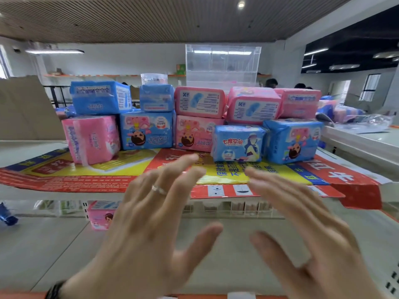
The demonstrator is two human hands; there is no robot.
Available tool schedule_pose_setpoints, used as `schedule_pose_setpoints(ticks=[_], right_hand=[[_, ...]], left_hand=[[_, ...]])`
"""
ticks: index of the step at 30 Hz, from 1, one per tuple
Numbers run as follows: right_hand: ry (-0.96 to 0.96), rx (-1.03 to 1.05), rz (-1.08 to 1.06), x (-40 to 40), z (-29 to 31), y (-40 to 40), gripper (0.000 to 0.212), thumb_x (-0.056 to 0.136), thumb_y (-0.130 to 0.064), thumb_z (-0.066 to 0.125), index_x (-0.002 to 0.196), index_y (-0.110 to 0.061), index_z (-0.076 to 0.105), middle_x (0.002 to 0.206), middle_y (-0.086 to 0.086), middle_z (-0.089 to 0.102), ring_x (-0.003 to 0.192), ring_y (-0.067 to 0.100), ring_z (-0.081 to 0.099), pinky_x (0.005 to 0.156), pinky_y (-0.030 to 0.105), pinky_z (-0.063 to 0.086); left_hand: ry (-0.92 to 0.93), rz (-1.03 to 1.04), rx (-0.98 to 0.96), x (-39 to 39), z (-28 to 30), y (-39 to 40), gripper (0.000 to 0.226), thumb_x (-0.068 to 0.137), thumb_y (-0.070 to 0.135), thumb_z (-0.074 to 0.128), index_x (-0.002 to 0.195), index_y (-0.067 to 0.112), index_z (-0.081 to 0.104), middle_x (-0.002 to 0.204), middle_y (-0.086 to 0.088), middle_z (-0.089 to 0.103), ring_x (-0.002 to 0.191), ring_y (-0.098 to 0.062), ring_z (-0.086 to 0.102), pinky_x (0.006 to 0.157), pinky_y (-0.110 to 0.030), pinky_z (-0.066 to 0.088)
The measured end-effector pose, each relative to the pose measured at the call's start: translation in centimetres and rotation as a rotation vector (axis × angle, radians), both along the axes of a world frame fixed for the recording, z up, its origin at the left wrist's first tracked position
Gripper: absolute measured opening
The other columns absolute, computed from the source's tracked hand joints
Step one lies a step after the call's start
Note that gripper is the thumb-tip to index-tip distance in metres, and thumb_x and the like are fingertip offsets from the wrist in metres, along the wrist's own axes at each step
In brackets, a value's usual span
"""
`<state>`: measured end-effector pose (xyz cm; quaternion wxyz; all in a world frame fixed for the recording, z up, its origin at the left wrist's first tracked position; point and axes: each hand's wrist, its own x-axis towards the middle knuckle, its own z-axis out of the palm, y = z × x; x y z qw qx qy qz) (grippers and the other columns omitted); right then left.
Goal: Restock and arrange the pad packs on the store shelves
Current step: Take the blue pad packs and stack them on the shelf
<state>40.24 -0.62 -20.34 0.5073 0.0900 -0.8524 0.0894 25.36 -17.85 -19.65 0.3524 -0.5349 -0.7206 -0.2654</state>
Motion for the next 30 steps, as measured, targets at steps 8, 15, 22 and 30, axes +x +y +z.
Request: schedule_pose_setpoints(ticks=[8, 15, 22, 30], right_hand=[[-0.173, -0.300, -0.289, -4.6, 6.8, 7.0, 0.074, 0.089, -0.035, 0.071, 0.152, -0.040, 0.033, 0.148, -0.020, 0.041, 0.132, 0.005, 0.045, 0.109, 0.034, 0.042], [-0.423, -0.344, -0.318, -10.1, 6.4, 12.4, 0.081, 0.089, -0.028, 0.072, 0.156, -0.030, 0.027, 0.155, -0.001, 0.041, 0.140, 0.020, 0.042, 0.116, 0.041, 0.036], [-0.400, -0.355, -0.460, -11.2, 6.6, 13.2, 0.066, 0.088, -0.020, 0.071, 0.148, -0.015, 0.044, 0.140, 0.011, 0.057, 0.129, 0.027, 0.052, 0.106, 0.035, 0.042], [-0.525, -0.425, -0.443, -11.6, 5.0, 13.0, 0.047, 0.090, -0.002, 0.062, 0.133, -0.004, 0.044, 0.111, 0.011, 0.060, 0.109, 0.028, 0.057, 0.075, 0.021, 0.042]], left_hand=[[-0.057, -0.082, -0.027, -4.8, 6.2, 6.9, 0.074, 0.090, 0.059, 0.058, 0.147, 0.020, 0.031, 0.151, -0.002, 0.041, 0.122, -0.011, 0.046, 0.093, -0.035, 0.043], [-0.184, 0.109, -0.209, -10.1, 6.2, 12.4, 0.081, 0.088, 0.052, 0.066, 0.150, 0.032, 0.018, 0.156, -0.002, 0.034, 0.132, -0.028, 0.048, 0.099, -0.053, 0.050], [-0.508, 0.125, -0.391, -12.2, 5.5, 14.6, 0.081, 0.091, 0.041, 0.066, 0.156, 0.030, 0.019, 0.148, -0.012, 0.048, 0.133, -0.028, 0.048, 0.113, -0.041, 0.039], [-0.551, -0.028, -0.062, -9.4, 5.3, 15.2, 0.035, 0.086, 0.012, 0.072, 0.120, 0.015, 0.064, 0.107, -0.003, 0.074, 0.096, -0.014, 0.066, 0.083, -0.021, 0.048]])
